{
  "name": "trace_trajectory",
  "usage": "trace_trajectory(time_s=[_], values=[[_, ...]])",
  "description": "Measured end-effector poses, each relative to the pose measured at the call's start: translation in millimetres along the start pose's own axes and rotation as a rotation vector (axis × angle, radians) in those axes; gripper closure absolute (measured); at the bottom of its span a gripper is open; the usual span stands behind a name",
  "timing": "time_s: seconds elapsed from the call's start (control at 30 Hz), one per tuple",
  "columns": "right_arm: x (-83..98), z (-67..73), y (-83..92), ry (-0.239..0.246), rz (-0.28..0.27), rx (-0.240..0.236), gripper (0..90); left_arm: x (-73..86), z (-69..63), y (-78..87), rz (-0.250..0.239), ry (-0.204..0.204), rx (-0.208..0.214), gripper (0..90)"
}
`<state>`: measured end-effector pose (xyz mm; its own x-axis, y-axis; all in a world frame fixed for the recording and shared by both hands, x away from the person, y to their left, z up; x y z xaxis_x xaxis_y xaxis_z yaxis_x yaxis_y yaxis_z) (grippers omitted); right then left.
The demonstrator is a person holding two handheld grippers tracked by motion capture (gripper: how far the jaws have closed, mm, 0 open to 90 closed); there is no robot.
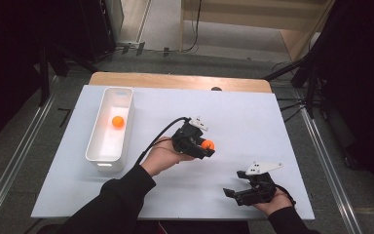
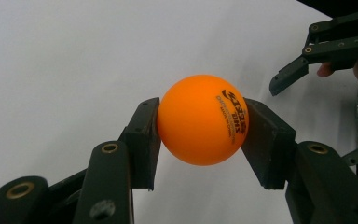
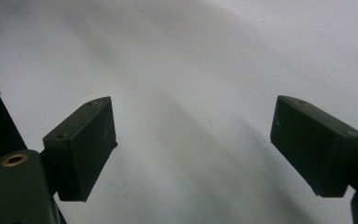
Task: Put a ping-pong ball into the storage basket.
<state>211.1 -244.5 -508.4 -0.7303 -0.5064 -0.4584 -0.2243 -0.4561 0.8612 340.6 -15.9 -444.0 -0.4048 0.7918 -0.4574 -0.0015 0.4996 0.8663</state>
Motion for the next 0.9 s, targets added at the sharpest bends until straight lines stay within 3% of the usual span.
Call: trace_trajectory(time_s=[0.47,0.9], values=[[0.0,0.3,0.3,-0.008,-0.008,0.009,12.8,11.2,6.2,14.3,-0.025,0.035,0.007,50.9],[0.0,0.2,0.6,-0.006,-0.008,0.015,12.8,14.2,6.5,20.6,0.005,0.027,0.009,50.9]])
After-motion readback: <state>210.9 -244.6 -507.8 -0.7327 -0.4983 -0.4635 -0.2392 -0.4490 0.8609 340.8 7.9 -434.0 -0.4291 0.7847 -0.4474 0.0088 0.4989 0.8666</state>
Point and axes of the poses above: each handheld gripper's, and its own axes: y roughly backward along the jaws, x roughly out of its underside, z roughly to its left, the point moved 1 cm from there along -y, roughly forward along the jaws, and after that the axes turned 15 degrees about z, right-handed, at the moved point
